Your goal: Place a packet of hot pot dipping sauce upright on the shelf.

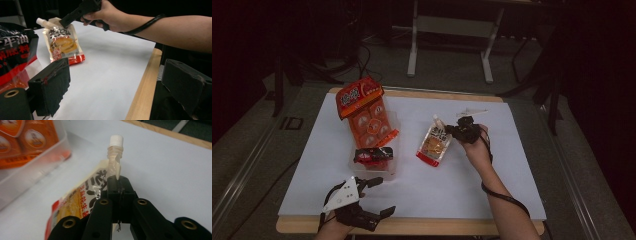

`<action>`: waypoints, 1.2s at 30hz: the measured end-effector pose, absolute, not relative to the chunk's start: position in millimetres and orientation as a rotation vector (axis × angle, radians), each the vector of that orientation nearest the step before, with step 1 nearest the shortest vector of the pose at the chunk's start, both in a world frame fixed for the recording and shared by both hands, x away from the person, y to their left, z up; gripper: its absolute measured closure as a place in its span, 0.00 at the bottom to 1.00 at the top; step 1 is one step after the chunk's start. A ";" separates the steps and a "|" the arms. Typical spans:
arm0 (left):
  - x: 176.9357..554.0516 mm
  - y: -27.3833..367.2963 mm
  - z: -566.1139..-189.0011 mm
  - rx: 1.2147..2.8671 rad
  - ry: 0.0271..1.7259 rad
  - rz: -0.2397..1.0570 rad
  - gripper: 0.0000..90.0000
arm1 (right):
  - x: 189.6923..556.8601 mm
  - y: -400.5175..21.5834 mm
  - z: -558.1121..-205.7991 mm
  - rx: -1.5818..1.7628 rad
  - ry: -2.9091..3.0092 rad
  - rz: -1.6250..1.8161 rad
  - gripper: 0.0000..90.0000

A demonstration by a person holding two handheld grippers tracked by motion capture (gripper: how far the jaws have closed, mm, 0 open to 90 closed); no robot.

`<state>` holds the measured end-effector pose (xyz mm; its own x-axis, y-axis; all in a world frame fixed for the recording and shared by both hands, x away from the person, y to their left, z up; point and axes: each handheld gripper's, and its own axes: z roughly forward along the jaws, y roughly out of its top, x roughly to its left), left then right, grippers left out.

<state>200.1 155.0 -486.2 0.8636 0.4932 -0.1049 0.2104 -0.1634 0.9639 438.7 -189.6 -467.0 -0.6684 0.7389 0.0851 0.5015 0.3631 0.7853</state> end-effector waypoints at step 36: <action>230.5 129.1 -454.9 1.718 0.493 0.174 0.09 | 330.1 -202.6 -389.7 0.726 2.340 1.417 1.00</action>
<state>230.5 129.1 -454.9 0.8964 0.4157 -0.1539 0.2264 -0.1308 0.9652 330.1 -202.6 -389.7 -0.8237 0.5670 -0.0025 0.2605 0.3824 0.8865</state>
